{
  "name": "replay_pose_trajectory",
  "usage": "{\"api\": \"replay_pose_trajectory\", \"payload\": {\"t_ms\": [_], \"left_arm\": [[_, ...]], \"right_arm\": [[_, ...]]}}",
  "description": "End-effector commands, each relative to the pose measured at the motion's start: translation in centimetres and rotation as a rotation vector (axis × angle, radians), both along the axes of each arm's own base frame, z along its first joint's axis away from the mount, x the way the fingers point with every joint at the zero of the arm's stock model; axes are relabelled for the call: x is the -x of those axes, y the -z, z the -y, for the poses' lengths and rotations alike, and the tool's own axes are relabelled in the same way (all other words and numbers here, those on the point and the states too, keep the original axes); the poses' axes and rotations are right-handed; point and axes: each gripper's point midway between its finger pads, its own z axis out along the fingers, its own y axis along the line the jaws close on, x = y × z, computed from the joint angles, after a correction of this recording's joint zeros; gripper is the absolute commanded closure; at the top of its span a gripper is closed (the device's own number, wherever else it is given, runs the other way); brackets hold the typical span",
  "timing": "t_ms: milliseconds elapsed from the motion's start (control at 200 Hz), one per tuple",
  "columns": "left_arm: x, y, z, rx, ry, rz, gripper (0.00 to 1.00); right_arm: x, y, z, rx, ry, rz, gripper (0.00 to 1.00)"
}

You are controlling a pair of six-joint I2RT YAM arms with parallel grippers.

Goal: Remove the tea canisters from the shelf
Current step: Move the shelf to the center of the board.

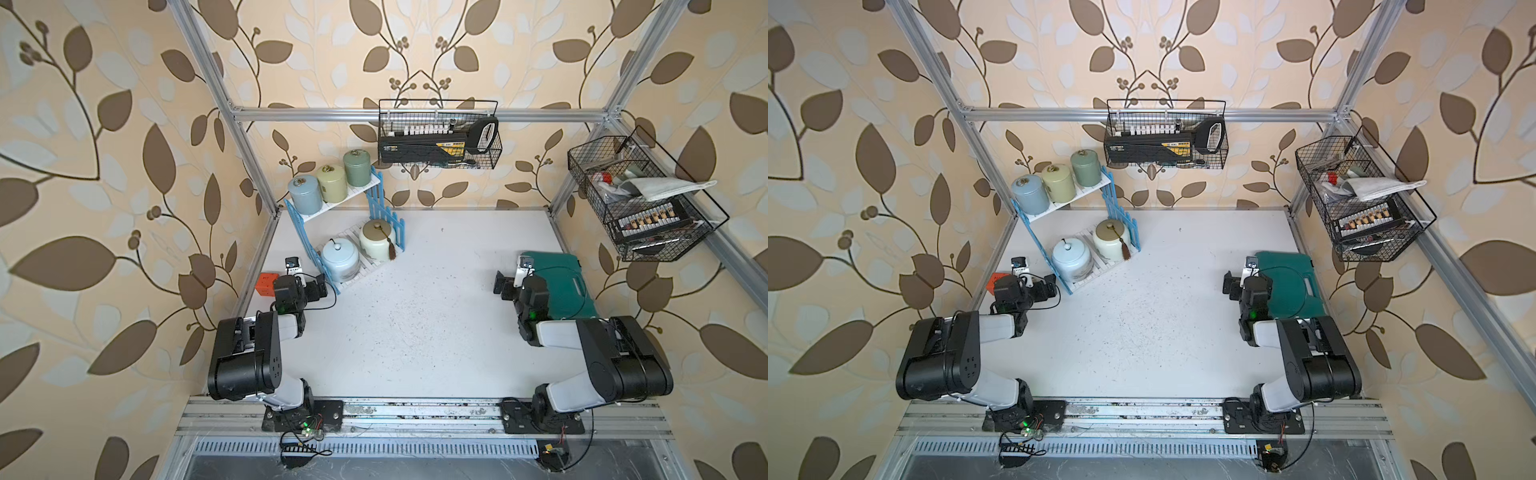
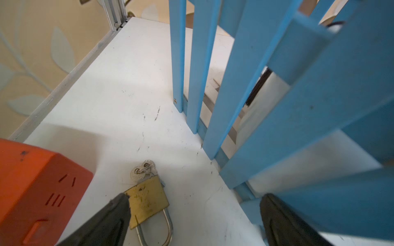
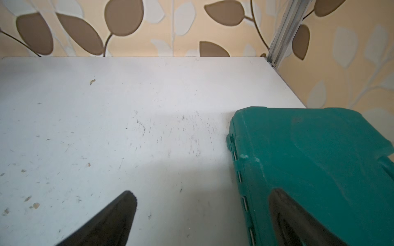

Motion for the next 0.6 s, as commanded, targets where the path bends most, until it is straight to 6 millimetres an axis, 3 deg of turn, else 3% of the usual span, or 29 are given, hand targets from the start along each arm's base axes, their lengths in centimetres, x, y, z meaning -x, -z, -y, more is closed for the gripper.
{"api": "replay_pose_trajectory", "payload": {"t_ms": [0,595], "left_arm": [[-0.23,-0.4,0.57,-0.01,0.026,0.015,0.01],[-0.25,-0.93,0.44,-0.012,0.02,0.007,0.01]], "right_arm": [[-0.24,-0.22,-0.05,-0.007,-0.005,0.011,0.01],[-0.13,-0.56,-0.02,-0.002,-0.004,0.026,0.01]]}}
